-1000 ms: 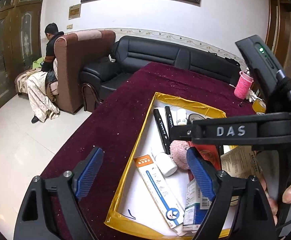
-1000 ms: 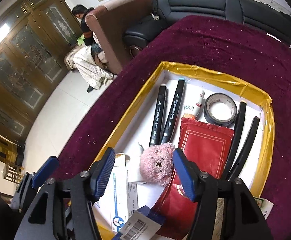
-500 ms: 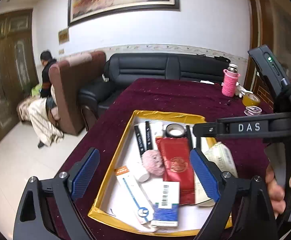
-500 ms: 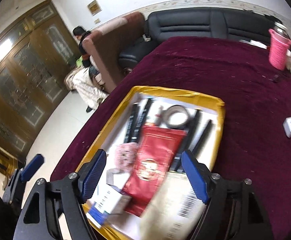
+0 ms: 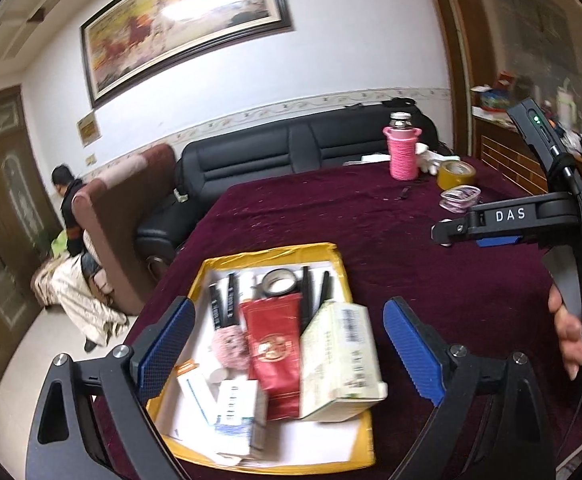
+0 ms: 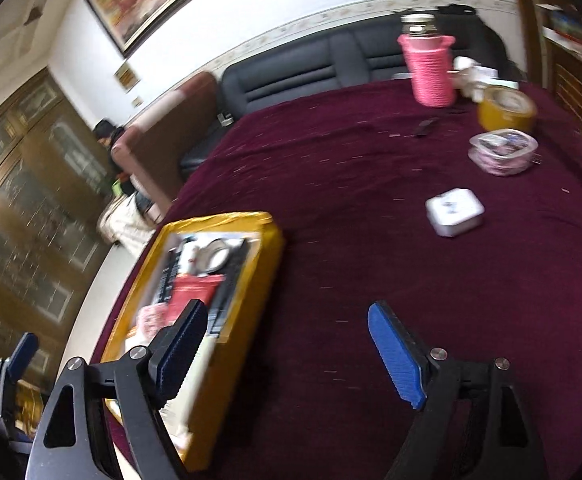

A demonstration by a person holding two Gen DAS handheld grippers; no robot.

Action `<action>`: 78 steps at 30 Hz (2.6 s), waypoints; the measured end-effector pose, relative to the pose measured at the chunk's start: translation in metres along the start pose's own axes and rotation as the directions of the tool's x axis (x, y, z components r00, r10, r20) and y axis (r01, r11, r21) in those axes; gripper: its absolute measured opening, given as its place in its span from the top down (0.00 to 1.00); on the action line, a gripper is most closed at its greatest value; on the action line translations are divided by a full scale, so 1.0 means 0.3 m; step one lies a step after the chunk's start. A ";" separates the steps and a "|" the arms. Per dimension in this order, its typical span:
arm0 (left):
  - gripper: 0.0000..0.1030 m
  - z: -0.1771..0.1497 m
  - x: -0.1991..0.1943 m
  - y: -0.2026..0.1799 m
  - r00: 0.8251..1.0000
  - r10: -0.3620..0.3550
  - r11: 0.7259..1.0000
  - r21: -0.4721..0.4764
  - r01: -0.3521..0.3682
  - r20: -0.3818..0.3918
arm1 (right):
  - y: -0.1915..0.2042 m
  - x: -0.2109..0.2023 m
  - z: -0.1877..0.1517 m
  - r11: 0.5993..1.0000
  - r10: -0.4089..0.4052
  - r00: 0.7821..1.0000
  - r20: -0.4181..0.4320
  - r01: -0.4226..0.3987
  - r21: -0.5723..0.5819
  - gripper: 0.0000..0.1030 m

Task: Organize objects
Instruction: 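Withdraw both grippers from the tray toward the remaining items, then grasp the clear cartoon-printed pencil case with right gripper, then grasp the white plug charger with left gripper while right gripper lifts the pencil case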

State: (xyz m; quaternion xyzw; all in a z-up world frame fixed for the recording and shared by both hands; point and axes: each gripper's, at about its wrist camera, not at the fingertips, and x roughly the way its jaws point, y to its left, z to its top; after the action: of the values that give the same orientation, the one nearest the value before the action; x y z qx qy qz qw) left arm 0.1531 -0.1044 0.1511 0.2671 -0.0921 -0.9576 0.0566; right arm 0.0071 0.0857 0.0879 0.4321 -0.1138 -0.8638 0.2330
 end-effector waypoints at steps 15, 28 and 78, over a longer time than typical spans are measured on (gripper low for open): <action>0.07 0.020 0.093 -0.254 0.985 -0.146 0.983 0.098 0.155 -0.096 | -0.533 -0.170 -0.021 0.954 -0.193 0.981 0.039 0.178 0.240 0.15; 0.08 0.005 0.205 -0.307 0.944 -0.282 0.956 0.036 0.292 -0.173 | -0.704 -0.046 0.116 0.914 -0.300 0.954 0.022 0.281 0.293 0.15; 0.08 0.236 0.893 -0.792 0.918 -0.246 0.830 0.421 0.365 -0.312 | -0.665 0.078 0.018 0.908 -0.362 0.932 -0.003 0.353 0.225 0.17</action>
State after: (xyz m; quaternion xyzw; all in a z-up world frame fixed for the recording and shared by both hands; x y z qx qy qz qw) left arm -0.1258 0.0957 0.0274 0.4001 -0.2698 -0.8622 -0.1540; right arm -0.0702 0.2466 -0.0044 0.4521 -0.1329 -0.8818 0.0190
